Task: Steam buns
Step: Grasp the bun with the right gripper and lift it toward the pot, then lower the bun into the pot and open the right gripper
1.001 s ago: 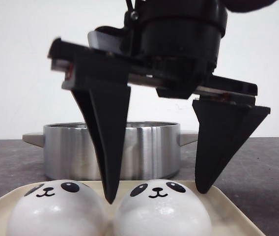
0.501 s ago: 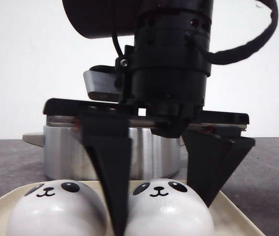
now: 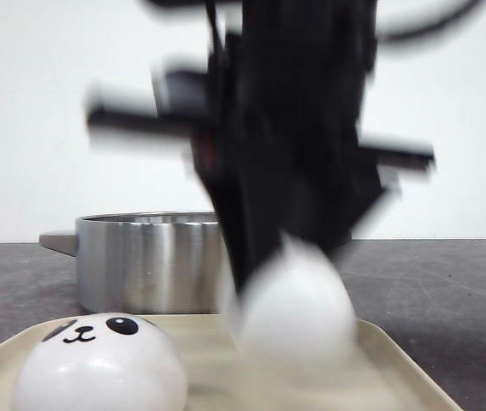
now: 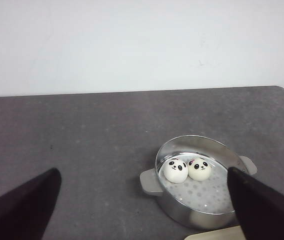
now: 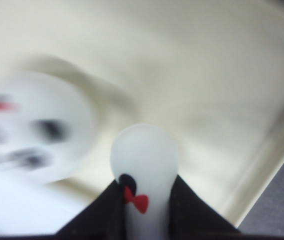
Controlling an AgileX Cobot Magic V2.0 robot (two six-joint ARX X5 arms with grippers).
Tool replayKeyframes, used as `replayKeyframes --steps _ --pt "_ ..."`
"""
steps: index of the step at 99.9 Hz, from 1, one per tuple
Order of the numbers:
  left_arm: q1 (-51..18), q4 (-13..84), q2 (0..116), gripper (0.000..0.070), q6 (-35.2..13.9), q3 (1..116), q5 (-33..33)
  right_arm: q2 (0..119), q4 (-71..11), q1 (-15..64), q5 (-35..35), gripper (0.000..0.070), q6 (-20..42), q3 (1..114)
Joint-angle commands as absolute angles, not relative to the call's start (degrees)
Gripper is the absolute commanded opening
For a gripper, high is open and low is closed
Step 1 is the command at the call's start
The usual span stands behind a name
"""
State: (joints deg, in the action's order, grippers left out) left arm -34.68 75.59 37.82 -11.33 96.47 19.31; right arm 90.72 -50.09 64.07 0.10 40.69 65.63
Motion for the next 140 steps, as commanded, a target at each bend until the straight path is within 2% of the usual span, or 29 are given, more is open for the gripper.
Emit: replayKeyframes --steps 1,9,18,27,31,52,66,76,101,132,136,140 --pt "-35.1 75.0 38.2 0.0665 -11.5 97.4 19.5 86.9 -50.7 66.0 0.1 0.0000 39.7 70.6" --pt "-35.1 74.7 38.2 0.0665 -11.5 97.4 19.5 83.4 -52.8 67.5 -0.9 0.0000 38.3 76.2" --pt "-35.1 73.3 38.2 0.0665 -11.6 97.4 19.5 81.6 -53.8 68.5 -5.8 0.0000 36.0 83.1" --pt "-35.1 71.2 38.2 0.0665 -11.6 97.4 19.5 81.7 -54.4 67.2 -11.6 0.0000 32.4 89.8" --pt "-35.1 70.4 38.2 0.0665 -11.6 97.4 19.5 82.2 -54.1 65.8 -11.9 0.0000 30.4 91.6" --pt "-35.1 67.7 38.3 0.0665 -11.6 97.4 19.5 90.3 -51.9 52.9 -5.2 0.0000 23.3 96.5" --pt "-35.1 68.9 38.3 0.0665 -11.6 97.4 19.5 98.7 -51.4 46.0 1.1 0.0000 22.1 96.5" --pt "-35.1 70.2 38.3 0.0665 -11.6 97.4 19.5 104.2 -51.4 43.5 3.1 0.0000 21.8 96.5" --pt "-35.1 73.3 38.3 0.0665 -11.6 97.4 19.5 113.6 -50.4 42.2 7.7 0.0000 21.4 96.5" --pt "-35.1 75.2 38.3 0.0666 -13.1 97.4 19.5 117.1 -51.0 42.2 5.3 0.0002 22.5 96.5" --pt "-35.1 75.2 38.3 0.0665 -13.1 97.4 19.5 117.1 -50.7 42.2 5.4 0.0026 22.6 96.5" --pt "-35.1 75.2 38.3 0.0665 -13.1 97.4 19.5 117.1 -50.7 42.2 5.5 0.0094 23.1 96.5"
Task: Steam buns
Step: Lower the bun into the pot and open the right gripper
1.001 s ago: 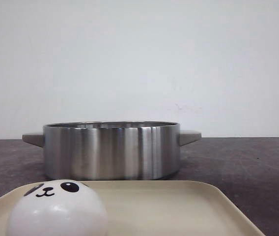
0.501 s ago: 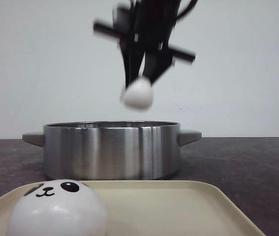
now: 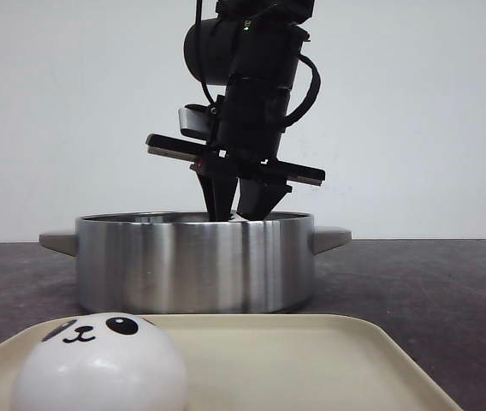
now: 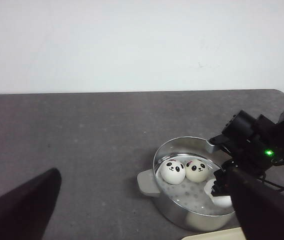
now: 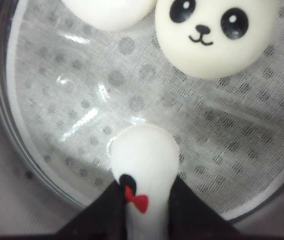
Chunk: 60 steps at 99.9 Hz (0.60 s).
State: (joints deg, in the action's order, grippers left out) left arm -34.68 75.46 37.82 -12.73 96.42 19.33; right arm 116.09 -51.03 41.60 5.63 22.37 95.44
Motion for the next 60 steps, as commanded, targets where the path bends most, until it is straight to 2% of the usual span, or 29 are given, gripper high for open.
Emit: replayKeyframes --steps 1,8,12,18,31,48,60 --pt "-35.1 75.2 38.3 0.0665 -13.1 97.4 19.5 117.1 -50.7 42.2 5.5 0.0128 23.3 96.5" --pt "-35.1 75.2 38.3 0.0666 -13.1 97.4 19.5 117.1 -51.0 42.2 5.6 0.0293 23.6 96.5" --pt "-35.1 75.3 38.3 0.0666 -13.0 97.4 19.5 117.1 -51.2 42.2 5.6 0.0355 23.6 96.5" --pt "-35.1 75.3 38.3 0.0665 -13.1 97.4 19.5 117.1 -51.3 42.2 5.6 0.0385 23.6 96.5" --pt "-35.1 75.5 38.3 0.0665 -13.0 97.4 19.5 117.1 -51.2 42.2 5.5 0.0398 24.8 96.5" --pt "-35.1 75.5 38.3 0.0665 -13.0 97.4 19.5 117.1 -51.2 42.1 4.4 0.0554 25.5 96.5" --pt "-35.1 75.7 38.3 0.0666 -13.0 97.4 19.5 117.1 -51.1 41.9 4.4 0.0558 25.5 96.5"
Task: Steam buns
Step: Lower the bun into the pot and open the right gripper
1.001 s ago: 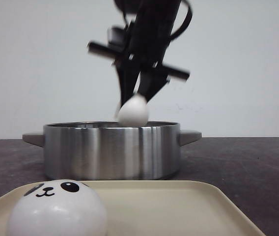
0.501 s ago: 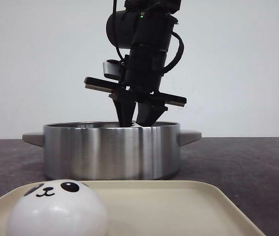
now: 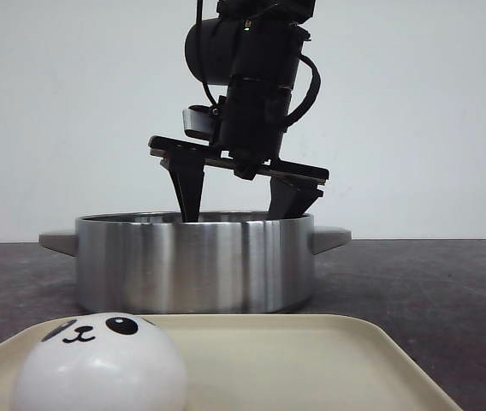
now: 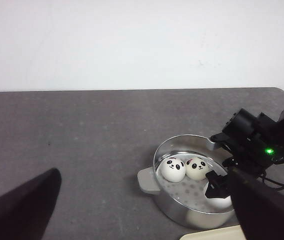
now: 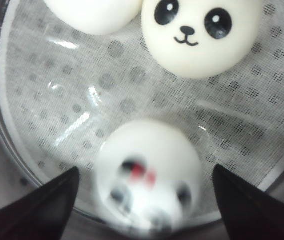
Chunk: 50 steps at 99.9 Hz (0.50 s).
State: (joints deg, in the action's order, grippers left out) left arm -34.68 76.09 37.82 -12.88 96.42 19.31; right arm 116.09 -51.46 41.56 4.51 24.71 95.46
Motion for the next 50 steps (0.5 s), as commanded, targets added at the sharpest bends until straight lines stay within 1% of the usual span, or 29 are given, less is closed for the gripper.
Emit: replayKeyframes --steps 1,22,27,31,33,34,36,37,38,42,44,45,47,50 --pt "-35.1 75.7 38.3 0.0665 -13.0 97.4 19.5 117.1 -51.1 41.8 4.4 0.0558 25.5 96.5" --pt "-35.1 76.8 38.3 0.0665 -13.1 97.3 19.5 116.8 -50.2 41.3 4.0 0.0556 25.1 97.7" --pt "-35.1 77.2 38.3 0.0666 -14.1 97.1 19.4 116.1 -50.6 41.2 4.2 0.0525 23.6 99.2" --pt "-35.1 77.5 38.3 0.0666 -16.0 96.6 19.0 115.1 -50.8 41.2 4.1 0.0455 22.2 100.6" --pt "-35.1 77.7 38.3 0.0666 -17.2 96.2 18.5 114.5 -50.9 41.2 4.1 0.0409 21.4 101.4" --pt "-35.1 77.9 38.3 0.0666 -18.0 95.8 17.8 113.9 -50.9 41.2 4.1 0.0371 20.8 102.0" --pt "-35.1 78.1 38.3 0.0666 -18.7 95.4 17.1 113.3 -50.9 41.2 4.2 0.0333 20.2 102.6" --pt "-35.1 78.3 38.3 0.0666 -19.4 94.9 16.1 112.5 -51.0 41.3 4.2 0.0292 19.7 103.2" --pt "-35.1 78.3 38.3 0.0666 -19.6 94.8 15.8 112.2 -51.1 41.3 4.2 0.0278 19.6 103.4" --pt "-35.1 78.6 38.3 0.0666 -21.1 93.0 12.9 110.1 -51.5 41.8 4.3 0.0158 18.3 105.1" --pt "-35.1 78.8 38.3 0.0666 -22.2 91.6 10.9 108.9 -51.8 42.1 4.3 0.0087 17.6 105.8" --pt "-35.1 78.8 38.3 0.0666 -22.5 91.0 10.1 107.9 -52.0 42.3 4.3 0.0033 17.1 106.4" --pt "-35.1 78.8 38.3 0.0666 -23.1 90.0 9.0 106.8 -52.2 42.6 4.3 0.0000 16.8 107.0" --pt "-35.1 78.7 38.3 0.0666 -24.1 87.9 6.7 104.5 -52.8 43.1 4.2 0.0004 15.9 108.0"
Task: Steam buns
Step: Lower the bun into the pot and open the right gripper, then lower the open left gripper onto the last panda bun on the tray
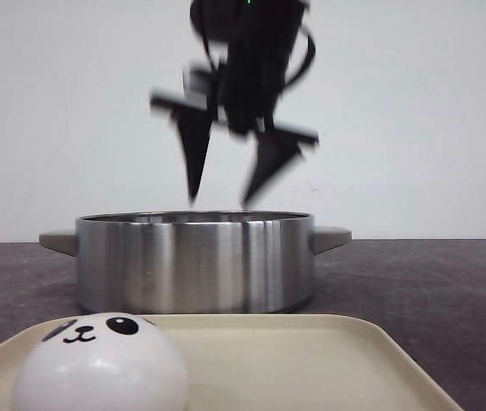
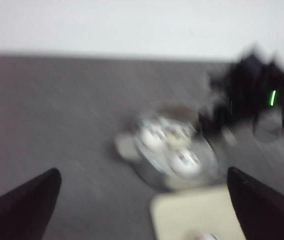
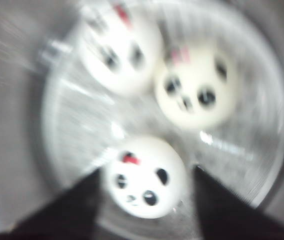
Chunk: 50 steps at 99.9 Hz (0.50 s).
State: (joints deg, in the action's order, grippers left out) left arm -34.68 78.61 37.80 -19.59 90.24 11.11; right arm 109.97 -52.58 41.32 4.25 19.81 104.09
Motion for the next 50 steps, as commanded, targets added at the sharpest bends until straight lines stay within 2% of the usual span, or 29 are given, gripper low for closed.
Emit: replayKeyframes --steps 1,10,21,37,50 --pt "-35.1 78.7 38.3 0.0666 -24.4 87.2 5.9 103.7 -52.9 43.3 4.1 0.0006 15.8 108.3" --pt "-35.1 76.7 38.3 0.0666 -26.4 79.4 -1.0 95.5 -52.6 45.8 2.2 0.0006 15.0 109.6" --pt "-35.1 70.3 38.3 0.0666 -28.2 67.9 -9.2 84.8 -52.0 50.4 -4.8 0.0006 14.2 109.6" --pt "-36.1 63.2 39.6 0.0666 -28.4 54.8 -12.4 72.7 -53.1 56.6 -11.8 0.0006 14.3 109.6" --pt "-38.8 59.3 43.1 0.0666 -28.1 50.4 -14.6 66.1 -55.1 58.9 -15.6 0.0005 14.9 109.6"
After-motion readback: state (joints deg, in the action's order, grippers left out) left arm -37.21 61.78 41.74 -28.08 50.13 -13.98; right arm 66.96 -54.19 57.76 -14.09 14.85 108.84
